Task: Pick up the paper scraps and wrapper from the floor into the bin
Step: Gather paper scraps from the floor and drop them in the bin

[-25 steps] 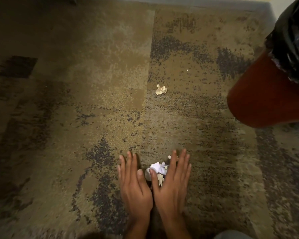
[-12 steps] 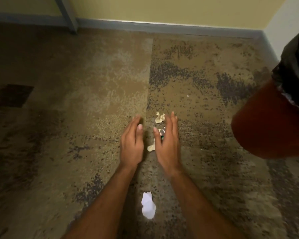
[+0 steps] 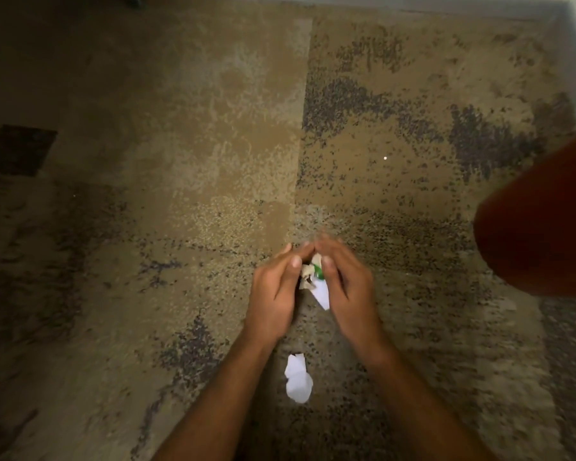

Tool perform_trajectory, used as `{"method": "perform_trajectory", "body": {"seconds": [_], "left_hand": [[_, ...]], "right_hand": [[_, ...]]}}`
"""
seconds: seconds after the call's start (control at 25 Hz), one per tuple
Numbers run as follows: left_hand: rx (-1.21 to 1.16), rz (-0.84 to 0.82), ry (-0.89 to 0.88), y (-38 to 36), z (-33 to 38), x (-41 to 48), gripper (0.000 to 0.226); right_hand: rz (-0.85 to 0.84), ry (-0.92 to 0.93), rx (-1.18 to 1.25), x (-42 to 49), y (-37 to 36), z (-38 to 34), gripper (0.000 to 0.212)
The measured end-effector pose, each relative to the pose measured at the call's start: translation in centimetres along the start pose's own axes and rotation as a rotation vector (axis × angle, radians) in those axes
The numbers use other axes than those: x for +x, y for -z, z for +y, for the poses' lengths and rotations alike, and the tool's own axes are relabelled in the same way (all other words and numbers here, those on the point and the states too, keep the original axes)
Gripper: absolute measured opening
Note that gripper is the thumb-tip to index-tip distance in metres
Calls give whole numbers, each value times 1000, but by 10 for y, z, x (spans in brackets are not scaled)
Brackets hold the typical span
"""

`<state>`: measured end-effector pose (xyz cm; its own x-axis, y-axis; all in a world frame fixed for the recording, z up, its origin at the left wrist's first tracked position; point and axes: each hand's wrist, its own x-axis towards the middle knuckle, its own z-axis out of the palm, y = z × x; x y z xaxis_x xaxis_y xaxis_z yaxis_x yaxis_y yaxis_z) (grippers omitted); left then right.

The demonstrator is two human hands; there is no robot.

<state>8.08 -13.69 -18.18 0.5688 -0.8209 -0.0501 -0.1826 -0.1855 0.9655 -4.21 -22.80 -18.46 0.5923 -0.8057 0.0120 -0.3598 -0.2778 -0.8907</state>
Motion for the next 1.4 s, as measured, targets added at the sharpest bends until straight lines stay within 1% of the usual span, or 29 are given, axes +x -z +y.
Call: {"method": "perform_trajectory", "body": {"seconds": [0.16, 0.24, 0.28, 0.36, 0.4, 0.44, 0.52, 0.56, 0.68, 0.76, 0.84, 0.92, 0.96, 1.04, 1.16, 1.2, 1.24, 1.32, 1.36, 1.4], "left_hand": [[-196, 148, 99, 0, -4, -63, 42], [-193, 212, 79, -4, -2, -93, 41], [-109, 239, 38, -6, -4, -108, 41], [150, 248, -52, -7, -7, -135, 45], [237, 234, -74, -7, -10, -142, 49], [267, 215, -70, -8, -12, -144, 52], [207, 194, -34, -15, -9, -144, 53], [137, 192, -13, -19, -6, -145, 52], [-71, 251, 49, -15, -1, -149, 49], [-68, 289, 34, -2, -1, -143, 48], [62, 283, -30, 5, -7, -130, 52], [134, 232, -65, 5, -11, -121, 56], [121, 199, -73, 1, -13, -121, 54], [41, 200, -63, -5, -15, -127, 46], [-82, 264, -1, -9, -9, -140, 42], [-100, 300, 10, -8, -6, -143, 42], [-103, 342, 22, -6, -4, -145, 43], [-49, 424, 56, -5, -5, -151, 43], [17, 454, 63, -5, -6, -156, 44], [86, 470, 56, -7, -8, -161, 46]], "right_hand": [[-54, 71, 4, -79, 7, -9, 30], [-84, 108, -58, -112, 5, -10, 29], [-98, 140, -110, -124, 4, -8, 33], [-130, 184, -253, -136, 6, -4, 52], [-128, 172, -303, -137, 7, -4, 61], [-129, 146, -319, -137, 7, -6, 67], [-191, 137, -286, -139, 0, -13, 70], [-232, 144, -252, -143, -6, -15, 69], [-256, 129, -202, -153, -14, -14, 84], [-231, 124, -285, -152, -15, -11, 97], [-225, 154, -400, -146, -21, -11, 103], [-275, 230, -517, -142, -32, -14, 97], [-305, 266, -547, -141, -37, -13, 89], [-327, 302, -556, -141, -44, -11, 72], [-302, 336, -602, -144, -50, -5, 62], [-308, 356, -628, -145, -51, -4, 57], [-303, 394, -671, -146, -52, -3, 47], [-252, 459, -757, -148, -48, -5, 20], [-221, 448, -764, -150, -46, -8, 18], [-183, 439, -758, -151, -45, -10, 24]]}}
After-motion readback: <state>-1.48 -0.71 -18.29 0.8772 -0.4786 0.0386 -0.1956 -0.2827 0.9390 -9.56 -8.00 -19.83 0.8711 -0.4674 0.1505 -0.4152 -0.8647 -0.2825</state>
